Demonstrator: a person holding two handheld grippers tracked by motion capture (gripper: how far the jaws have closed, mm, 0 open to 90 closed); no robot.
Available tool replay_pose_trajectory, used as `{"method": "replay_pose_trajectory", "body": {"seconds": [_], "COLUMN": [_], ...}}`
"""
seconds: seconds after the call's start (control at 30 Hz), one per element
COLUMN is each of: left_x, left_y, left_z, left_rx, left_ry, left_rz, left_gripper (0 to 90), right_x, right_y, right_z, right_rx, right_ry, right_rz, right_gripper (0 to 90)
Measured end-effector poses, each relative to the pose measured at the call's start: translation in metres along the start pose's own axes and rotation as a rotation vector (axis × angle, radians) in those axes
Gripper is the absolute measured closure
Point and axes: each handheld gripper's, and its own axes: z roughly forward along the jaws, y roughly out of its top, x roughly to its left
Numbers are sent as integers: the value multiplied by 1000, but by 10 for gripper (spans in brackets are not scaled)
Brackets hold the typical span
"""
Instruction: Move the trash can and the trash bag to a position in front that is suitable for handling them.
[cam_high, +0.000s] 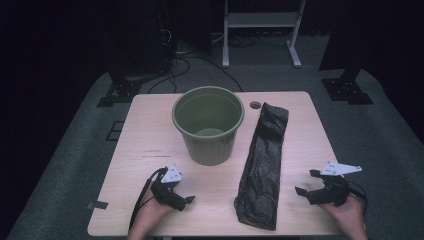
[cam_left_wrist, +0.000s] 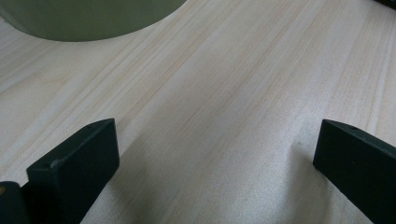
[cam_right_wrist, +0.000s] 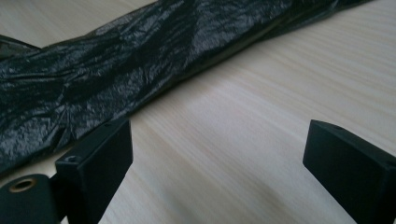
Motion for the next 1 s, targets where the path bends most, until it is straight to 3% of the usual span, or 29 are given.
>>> {"method": "replay_pose_trajectory", "body": {"seconds": [0.23,0.33,0.43,0.67,0.8,1.0], "left_x": [0,0,0,0,0,0], "left_y": [0,0,0,0,0,0], "left_z": [0,0,0,0,0,0], "left_rx": [0,0,0,0,0,0], "left_ry": [0,0,0,0,0,0], "left_rz": [0,0,0,0,0,0], "left_gripper": [0,0,0,0,0,0], "right_x": [10,13,20,25,28,29], "right_y": [15,19,25,30,33,33], "right_z": [11,14,24,37,50,60], "right_rx": [-33,-37,-15,0,39,60], "right_ry": [40,51,54,62,58,63], "right_rz": [-25,-30,-51,-66,-73,-80], "right_gripper": [219,239,302,343,380,499]}}
